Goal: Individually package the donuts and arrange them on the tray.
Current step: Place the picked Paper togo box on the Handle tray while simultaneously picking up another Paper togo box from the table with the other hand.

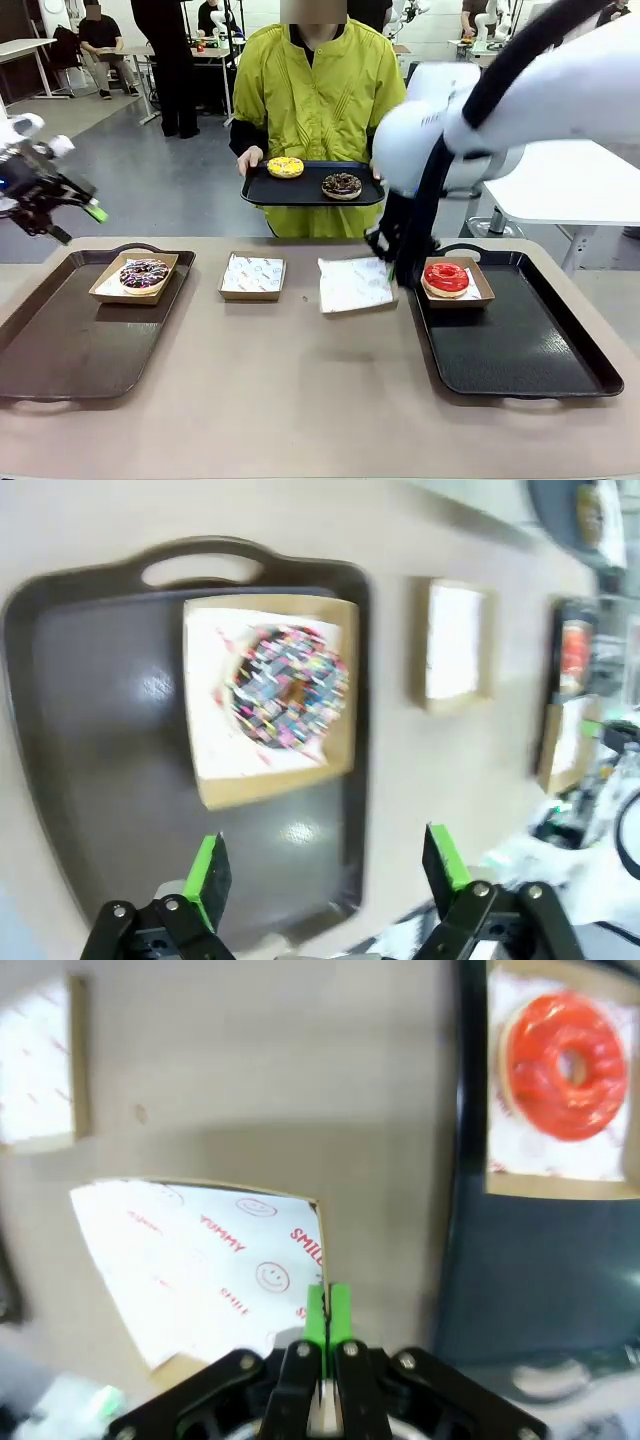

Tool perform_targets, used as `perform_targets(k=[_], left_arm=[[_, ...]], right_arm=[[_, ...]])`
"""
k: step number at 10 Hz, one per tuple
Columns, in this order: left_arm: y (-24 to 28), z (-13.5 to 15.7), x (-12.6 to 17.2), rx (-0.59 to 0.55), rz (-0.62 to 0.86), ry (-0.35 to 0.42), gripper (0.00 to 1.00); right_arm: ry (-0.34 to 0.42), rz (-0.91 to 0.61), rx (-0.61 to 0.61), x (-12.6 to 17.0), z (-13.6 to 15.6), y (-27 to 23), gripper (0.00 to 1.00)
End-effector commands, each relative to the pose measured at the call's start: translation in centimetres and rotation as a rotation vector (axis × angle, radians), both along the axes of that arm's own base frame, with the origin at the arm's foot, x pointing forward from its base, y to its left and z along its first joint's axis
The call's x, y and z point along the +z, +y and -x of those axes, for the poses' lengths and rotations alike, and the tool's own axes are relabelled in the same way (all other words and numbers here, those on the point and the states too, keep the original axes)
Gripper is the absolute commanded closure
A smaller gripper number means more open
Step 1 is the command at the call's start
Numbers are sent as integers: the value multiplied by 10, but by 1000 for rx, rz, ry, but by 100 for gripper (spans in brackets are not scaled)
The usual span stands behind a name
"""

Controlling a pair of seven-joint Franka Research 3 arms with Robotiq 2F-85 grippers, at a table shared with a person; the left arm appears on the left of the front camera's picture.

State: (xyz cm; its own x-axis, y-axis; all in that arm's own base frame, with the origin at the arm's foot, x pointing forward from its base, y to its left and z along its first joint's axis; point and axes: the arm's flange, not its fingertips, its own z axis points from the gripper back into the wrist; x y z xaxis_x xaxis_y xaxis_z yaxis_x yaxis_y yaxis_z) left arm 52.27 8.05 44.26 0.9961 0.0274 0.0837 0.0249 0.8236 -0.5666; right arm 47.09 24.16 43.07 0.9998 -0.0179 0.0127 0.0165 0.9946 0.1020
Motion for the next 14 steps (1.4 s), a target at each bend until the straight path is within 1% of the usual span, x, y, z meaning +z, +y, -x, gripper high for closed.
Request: perform_targets(k=[1,3,4,5,6,7,8,10,11,12,14], left_arm=[[31,64,15,-41,212,-73,0],[49,111,28,-79,383,-177,0],[54,131,32,-81,446,-227,0],[67,148,32,-67,511,-259,0],[79,159,27,-41,567,-261,0],[89,167,23,-4,611,-238,0],[95,171,21,35,647,-194,0],[96,170,24,100,656,-152,0],[97,177,18,17,615,-194,0],[97,177,18,17,615,-194,0],[97,177,18,17,615,-194,0]], right_arm=[[37,-14,11,28,-29,-5,100],[45,10,14,50,-62,-7,100],[57,6,16,57,-80,-10,100],[59,-2,-2,60,-99,-14,100],[58,-8,-13,60,-111,-17,100],[61,-18,-22,59,-119,-20,100],[64,-18,-25,57,-123,-21,100],[60,-21,-33,54,-126,-24,100],[58,-19,-24,48,-126,-29,100],[51,-28,-44,52,-124,-25,100],[51,-28,-44,52,-124,-25,100]])
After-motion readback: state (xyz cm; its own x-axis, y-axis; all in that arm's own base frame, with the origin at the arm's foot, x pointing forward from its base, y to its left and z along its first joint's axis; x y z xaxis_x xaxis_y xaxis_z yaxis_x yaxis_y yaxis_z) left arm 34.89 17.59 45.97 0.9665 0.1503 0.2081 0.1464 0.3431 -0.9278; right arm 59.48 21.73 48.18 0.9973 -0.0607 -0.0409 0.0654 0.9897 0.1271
